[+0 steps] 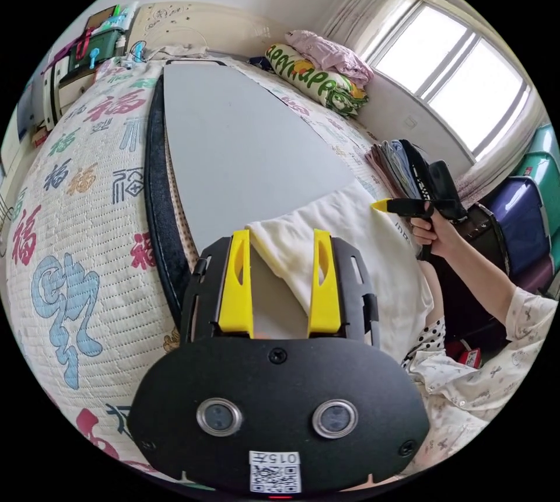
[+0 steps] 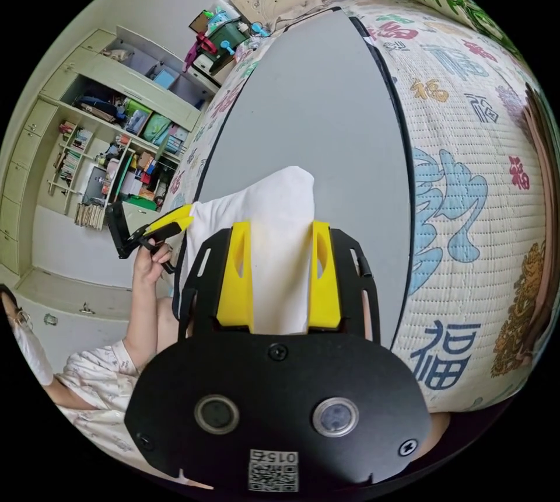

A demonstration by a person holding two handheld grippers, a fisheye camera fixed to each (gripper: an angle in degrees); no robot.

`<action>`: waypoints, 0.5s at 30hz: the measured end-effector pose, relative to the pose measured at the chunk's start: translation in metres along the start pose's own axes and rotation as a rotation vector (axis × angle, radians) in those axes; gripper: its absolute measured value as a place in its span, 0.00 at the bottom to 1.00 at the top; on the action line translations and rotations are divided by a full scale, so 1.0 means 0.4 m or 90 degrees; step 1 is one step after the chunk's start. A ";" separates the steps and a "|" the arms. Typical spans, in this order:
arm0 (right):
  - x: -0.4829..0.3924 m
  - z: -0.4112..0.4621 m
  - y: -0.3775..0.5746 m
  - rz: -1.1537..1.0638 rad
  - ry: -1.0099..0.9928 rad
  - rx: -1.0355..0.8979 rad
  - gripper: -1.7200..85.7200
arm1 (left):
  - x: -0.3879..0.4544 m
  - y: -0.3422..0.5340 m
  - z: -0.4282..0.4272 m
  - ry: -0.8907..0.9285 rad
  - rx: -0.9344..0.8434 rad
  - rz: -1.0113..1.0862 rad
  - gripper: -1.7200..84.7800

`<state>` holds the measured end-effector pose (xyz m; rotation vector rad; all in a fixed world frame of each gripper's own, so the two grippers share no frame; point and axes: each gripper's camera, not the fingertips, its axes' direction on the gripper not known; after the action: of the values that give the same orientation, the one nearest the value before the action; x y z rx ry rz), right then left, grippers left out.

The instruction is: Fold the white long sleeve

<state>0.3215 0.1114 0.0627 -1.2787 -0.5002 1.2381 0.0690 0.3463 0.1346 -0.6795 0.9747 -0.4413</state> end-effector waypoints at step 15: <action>-0.276 0.067 0.120 -0.018 0.003 -0.013 0.17 | -0.110 -0.145 -0.078 -0.043 -0.027 0.016 0.23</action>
<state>0.2422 0.0169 0.0642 -1.2872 -0.5268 1.2087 0.0175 0.3219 0.1898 -0.7148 0.9292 -0.3737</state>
